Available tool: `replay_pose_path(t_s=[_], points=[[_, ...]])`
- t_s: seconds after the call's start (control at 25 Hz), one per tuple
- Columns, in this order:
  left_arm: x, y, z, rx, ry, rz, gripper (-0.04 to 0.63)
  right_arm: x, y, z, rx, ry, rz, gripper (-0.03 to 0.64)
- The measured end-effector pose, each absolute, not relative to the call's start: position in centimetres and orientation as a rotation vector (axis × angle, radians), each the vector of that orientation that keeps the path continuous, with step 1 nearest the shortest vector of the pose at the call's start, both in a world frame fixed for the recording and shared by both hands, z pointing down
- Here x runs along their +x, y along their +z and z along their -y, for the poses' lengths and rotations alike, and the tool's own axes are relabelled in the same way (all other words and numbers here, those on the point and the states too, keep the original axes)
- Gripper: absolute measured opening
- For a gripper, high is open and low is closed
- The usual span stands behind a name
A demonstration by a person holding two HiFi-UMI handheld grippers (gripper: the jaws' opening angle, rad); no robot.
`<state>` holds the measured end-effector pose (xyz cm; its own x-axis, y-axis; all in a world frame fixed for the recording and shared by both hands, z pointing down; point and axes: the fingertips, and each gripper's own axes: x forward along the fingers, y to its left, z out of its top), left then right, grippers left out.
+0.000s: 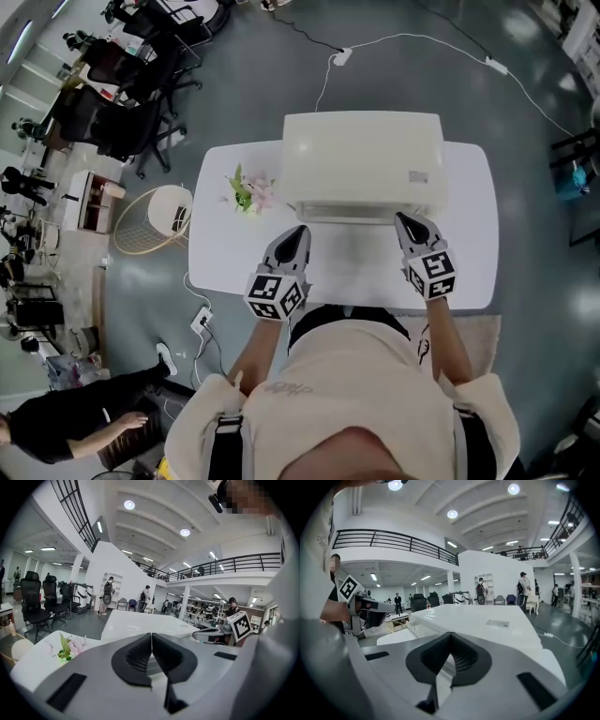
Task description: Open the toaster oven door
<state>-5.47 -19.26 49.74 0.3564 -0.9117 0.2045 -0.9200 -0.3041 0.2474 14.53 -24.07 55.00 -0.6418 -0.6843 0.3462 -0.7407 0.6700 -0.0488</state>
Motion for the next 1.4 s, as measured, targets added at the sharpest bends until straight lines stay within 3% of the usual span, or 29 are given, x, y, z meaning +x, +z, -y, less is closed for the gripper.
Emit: replay_pose_path(t_s=[1.4], points=[[-10.0,51.2,17.8,2.369,-0.018,1.494,0.021,14.7,60.2,21.3,1.211,0.490,2.252,0.007]])
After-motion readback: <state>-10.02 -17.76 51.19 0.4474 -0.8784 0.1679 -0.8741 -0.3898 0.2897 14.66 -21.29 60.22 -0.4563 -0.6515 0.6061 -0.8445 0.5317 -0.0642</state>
